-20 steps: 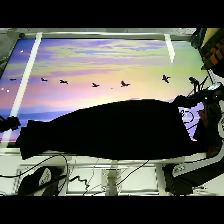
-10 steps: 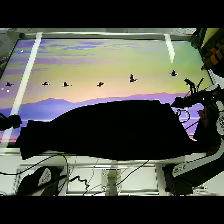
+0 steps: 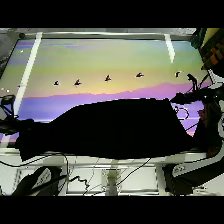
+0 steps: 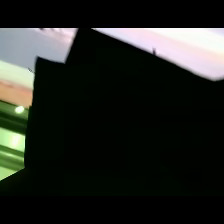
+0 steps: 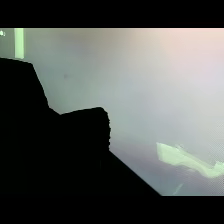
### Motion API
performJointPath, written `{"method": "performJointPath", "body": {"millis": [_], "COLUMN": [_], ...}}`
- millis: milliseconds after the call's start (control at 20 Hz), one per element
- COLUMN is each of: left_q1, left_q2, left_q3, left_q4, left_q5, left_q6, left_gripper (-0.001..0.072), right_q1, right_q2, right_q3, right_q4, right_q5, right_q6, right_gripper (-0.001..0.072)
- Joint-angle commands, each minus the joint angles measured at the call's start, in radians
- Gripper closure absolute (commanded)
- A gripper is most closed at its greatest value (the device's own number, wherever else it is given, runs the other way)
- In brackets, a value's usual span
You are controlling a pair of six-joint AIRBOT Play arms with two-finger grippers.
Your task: Fold the clothes and pants, and hang the long-sleeved shirts on hangers.
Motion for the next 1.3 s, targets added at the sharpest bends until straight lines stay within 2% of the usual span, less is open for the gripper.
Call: {"method": "performJointPath", "body": {"millis": [0, 100, 150, 450, 600, 700, 750, 800, 850, 900, 1100, 1250], "left_q1": [0.001, 0.004, 0.004, 0.004, 0.004, 0.004, 0.004, 0.004, 0.004, 0.003, 0.003, 0.003], "left_q2": [-0.02, -0.027, -0.041, -0.189, -0.254, -0.293, -0.306, -0.312, -0.31, -0.31, -0.31, -0.309], "left_q3": [0.001, -0.001, -0.001, -0.001, -0.001, -0.001, 0.0, 0.002, 0.01, 0.035, 0.218, 0.338], "left_q4": [0.078, 0.078, 0.078, 0.007, 0.021, 0.081, 0.128, 0.177, 0.22, 0.233, 0.232, 0.204], "left_q5": [-0.08, -0.022, -0.009, -0.053, -0.047, -0.01, 0.029, 0.079, 0.122, 0.138, 0.194, 0.286], "left_q6": [0.244, 0.256, 0.29, 0.425, 0.449, 0.437, 0.385, 0.306, 0.247, 0.238, 0.225, 0.185], "left_gripper": [0.006, 0.0061, 0.0061, 0.0075, 0.0075, 0.0235, 0.0325, 0.0475, 0.0658, 0.0697, 0.0698, 0.0697], "right_q1": [0.0, 0.0, 0.0, 0.0, 0.0, 0.0, 0.0, 0.0, 0.0, 0.0, 0.0, 0.0], "right_q2": [0.005, 0.005, 0.005, 0.005, 0.005, 0.005, 0.005, 0.005, 0.005, 0.006, 0.03, 0.08], "right_q3": [0.0, 0.0, 0.0, 0.0, 0.0, 0.0, 0.0, 0.001, 0.0, 0.0, 0.001, 0.0], "right_q4": [0.006, 0.006, 0.006, 0.006, 0.006, 0.006, 0.006, 0.006, 0.006, 0.006, 0.007, 0.007], "right_q5": [0.027, 0.034, 0.034, 0.034, 0.034, 0.04, 0.042, 0.048, 0.054, 0.06, 0.022, -0.079], "right_q6": [0.005, 0.029, 0.042, 0.067, 0.093, 0.109, 0.119, 0.119, 0.12, 0.121, 0.146, 0.146], "right_gripper": [0.0694, 0.0695, 0.0695, 0.0695, 0.0695, 0.0695, 0.0694, 0.0694, 0.0695, 0.0694, 0.0695, 0.0695]}}
